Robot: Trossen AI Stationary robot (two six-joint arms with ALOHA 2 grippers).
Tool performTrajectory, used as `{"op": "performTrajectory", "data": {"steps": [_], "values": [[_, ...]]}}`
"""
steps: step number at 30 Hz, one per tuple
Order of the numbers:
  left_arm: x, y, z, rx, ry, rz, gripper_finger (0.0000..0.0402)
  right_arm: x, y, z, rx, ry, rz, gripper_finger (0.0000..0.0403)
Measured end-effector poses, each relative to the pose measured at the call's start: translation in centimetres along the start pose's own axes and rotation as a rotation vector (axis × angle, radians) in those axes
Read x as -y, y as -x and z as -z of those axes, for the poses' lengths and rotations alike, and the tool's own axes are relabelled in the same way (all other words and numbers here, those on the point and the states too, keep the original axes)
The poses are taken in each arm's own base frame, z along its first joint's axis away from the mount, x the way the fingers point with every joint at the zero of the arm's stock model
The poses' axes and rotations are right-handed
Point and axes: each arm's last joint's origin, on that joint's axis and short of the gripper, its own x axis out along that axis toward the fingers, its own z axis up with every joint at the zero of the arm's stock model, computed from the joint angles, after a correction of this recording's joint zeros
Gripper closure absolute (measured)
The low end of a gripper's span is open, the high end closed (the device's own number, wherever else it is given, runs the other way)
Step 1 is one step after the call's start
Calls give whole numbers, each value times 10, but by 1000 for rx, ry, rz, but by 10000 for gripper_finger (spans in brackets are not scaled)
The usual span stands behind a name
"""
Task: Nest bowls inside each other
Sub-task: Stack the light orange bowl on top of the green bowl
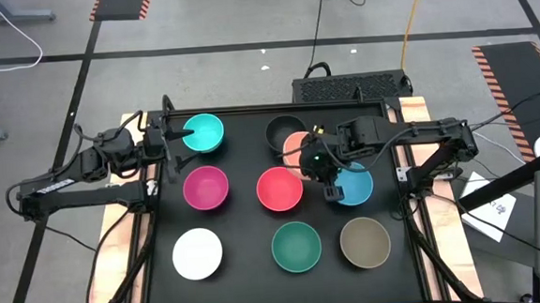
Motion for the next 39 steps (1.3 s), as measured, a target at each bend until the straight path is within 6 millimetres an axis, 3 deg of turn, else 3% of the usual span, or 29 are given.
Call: {"op": "performTrajectory", "data": {"steps": [5,23,34,39], "values": [[0,0,0,0,0,0,87,-5,0,0,-3,-1,-8,403],[3,-23,-3,-1,4,52,87,-62,1,-4,52,75,-140,403],[3,-22,-5,16,6,50,87,-91,-27,-15,-10,98,-186,403],[3,-22,-5,16,6,51,87,-106,-23,-28,-30,132,-168,403]]}}
